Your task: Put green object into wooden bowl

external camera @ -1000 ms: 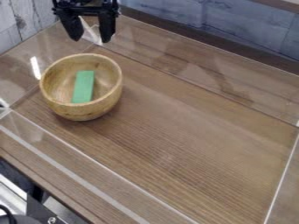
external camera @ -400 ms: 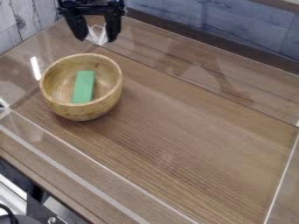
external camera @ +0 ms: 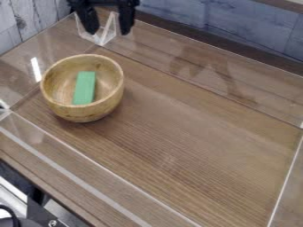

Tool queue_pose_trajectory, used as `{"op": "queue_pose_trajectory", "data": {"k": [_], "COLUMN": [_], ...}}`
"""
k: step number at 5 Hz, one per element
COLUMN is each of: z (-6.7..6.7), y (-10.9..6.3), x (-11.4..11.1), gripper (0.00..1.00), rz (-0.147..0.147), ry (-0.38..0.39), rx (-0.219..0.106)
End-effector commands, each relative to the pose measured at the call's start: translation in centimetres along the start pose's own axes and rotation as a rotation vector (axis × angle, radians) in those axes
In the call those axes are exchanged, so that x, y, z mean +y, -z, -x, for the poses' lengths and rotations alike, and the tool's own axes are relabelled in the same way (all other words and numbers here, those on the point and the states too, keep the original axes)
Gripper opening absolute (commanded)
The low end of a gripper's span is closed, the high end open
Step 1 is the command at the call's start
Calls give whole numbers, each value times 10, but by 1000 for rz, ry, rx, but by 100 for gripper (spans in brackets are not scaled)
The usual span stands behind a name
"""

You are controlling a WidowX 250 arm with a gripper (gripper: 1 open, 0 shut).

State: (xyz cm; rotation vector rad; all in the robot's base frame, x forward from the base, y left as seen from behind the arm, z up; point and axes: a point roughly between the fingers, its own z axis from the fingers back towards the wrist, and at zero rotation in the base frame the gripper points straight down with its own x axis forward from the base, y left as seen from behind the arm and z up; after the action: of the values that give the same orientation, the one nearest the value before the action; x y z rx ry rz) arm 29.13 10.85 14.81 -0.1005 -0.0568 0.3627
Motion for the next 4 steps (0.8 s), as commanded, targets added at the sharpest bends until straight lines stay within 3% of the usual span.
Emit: {"op": "queue_pose_trajectory", "data": {"k": [1, 2, 3, 4], "z": [-13, -23, -19, -17], "y": [-19, 1, 25, 44], "x": [-13, -33, -51, -54], "gripper": [100, 0, 0, 100], "rz": [1, -13, -29, -45], "ry": [48, 93, 164, 200], "rx": [-76, -64, -50, -40]}}
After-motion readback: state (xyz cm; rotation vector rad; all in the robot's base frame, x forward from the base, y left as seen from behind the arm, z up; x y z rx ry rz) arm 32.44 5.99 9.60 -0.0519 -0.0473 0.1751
